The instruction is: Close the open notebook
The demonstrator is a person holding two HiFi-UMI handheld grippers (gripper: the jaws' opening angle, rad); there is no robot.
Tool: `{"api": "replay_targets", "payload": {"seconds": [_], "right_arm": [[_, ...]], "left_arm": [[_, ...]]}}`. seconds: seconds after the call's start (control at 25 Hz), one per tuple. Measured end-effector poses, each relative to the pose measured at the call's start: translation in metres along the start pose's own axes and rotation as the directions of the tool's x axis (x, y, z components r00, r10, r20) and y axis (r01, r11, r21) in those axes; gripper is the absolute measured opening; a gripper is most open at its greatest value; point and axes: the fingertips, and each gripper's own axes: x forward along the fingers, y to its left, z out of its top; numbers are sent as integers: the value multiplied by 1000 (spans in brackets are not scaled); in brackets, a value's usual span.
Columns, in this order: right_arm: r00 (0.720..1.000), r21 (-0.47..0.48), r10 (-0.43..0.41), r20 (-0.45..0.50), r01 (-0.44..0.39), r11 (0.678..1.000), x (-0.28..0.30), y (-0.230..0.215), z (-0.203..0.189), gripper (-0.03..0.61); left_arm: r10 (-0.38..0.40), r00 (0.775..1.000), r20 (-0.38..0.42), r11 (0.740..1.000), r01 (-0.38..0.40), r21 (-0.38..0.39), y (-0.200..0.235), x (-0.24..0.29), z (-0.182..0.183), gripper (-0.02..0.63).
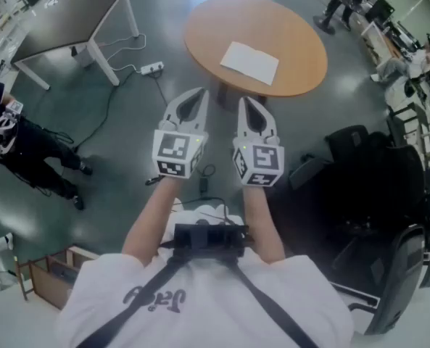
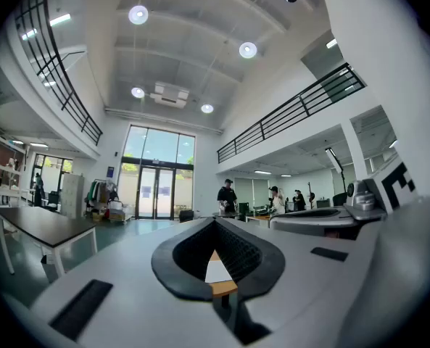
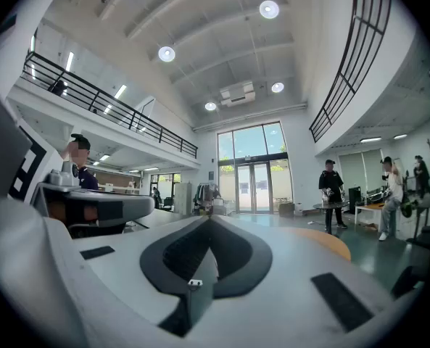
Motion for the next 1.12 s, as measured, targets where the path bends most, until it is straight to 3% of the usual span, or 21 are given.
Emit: {"api": "replay_targets", "payload": {"seconds": [0.16,0.44,0.64,0.72,0.84,1.12], "right_arm": [[999,1,32,5,-32,999,-1,4,1,18],[999,25,41,15,-41,999,-16,-6,3,18],[994,5,100,52,-100,995,-34,5,6,18],[990,3,121,73,-122,993,-45,1,7,18],[982,14,160,100,-162,987,-58,-9,7,18],[985,75,125,119,-135,988,-74,-35,-6,18]], "left_arm": [[18,999,-31,1000,-18,-3,-3,-6,-14,9],[-23,1000,-14,998,22,-61,-33,-16,-16,9],[-151,986,76,966,164,-199,-63,-26,-14,9],[-174,982,77,964,186,-192,-75,-26,-16,9],[-149,987,56,973,156,-167,-86,-25,-19,9],[-129,991,-39,983,123,-135,-119,-27,-50,9]]}}
